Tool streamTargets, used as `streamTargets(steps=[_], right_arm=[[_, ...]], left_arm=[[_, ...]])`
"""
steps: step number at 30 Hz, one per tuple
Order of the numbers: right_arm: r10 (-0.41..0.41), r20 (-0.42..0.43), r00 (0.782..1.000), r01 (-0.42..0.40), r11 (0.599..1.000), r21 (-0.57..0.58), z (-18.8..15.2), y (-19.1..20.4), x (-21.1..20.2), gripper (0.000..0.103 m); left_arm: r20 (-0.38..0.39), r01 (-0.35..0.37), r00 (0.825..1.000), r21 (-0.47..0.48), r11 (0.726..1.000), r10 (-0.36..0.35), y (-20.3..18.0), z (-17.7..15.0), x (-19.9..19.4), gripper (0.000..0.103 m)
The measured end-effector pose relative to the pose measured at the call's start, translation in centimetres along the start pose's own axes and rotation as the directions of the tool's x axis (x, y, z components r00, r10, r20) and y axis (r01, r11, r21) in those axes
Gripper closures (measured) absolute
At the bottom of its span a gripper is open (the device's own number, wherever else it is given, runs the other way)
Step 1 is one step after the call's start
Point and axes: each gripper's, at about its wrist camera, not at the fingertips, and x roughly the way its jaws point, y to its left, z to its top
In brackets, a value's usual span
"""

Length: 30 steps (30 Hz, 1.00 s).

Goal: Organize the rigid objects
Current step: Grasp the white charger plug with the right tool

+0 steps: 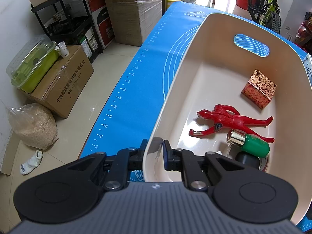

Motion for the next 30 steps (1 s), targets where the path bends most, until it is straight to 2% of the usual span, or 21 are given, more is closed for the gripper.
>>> streamTargets(steps=[3,6,8,10,20,23,30], right_arm=[[-0.026,0.015,1.000,0.027,0.999,-0.033,-0.2,0.5,0.3,0.031],[-0.036,0.025,0.999,0.037,0.996,-0.076,-0.4,1.1,0.3,0.040],[-0.018,0.024,1.000,0.020,0.996,-0.086,-0.3,1.4,0.2,0.058],[-0.008,0.022,1.000,0.010,0.994,-0.105,-0.3,1.8,0.2,0.060],[0.001,-0.006,1.000,-0.001,0.996,-0.084,-0.2,1.4,-0.7,0.061],[-0.002,0.014,1.000,0.003,0.999,-0.053,0.4,0.9,-1.6,0.061],[-0.011,0.123,0.992,0.011,1.000,0.002,2.0,0.0,-5.1,0.061]], left_arm=[[0.000,0.001,1.000,-0.001,1.000,-0.001,0.0,0.0,0.0,0.086],[0.001,0.000,1.000,0.000,1.000,0.000,0.0,0.0,0.0,0.086],[0.001,-0.001,1.000,0.000,1.000,0.001,0.0,0.0,0.0,0.086],[0.000,0.000,1.000,-0.001,1.000,0.000,0.0,0.0,0.0,0.086],[0.000,0.002,1.000,-0.003,1.000,-0.002,-0.1,-0.1,0.1,0.086],[-0.001,0.003,1.000,-0.004,1.000,-0.003,-0.2,-0.1,0.2,0.086],[0.000,0.002,1.000,-0.004,1.000,-0.002,-0.1,-0.1,0.1,0.086]])
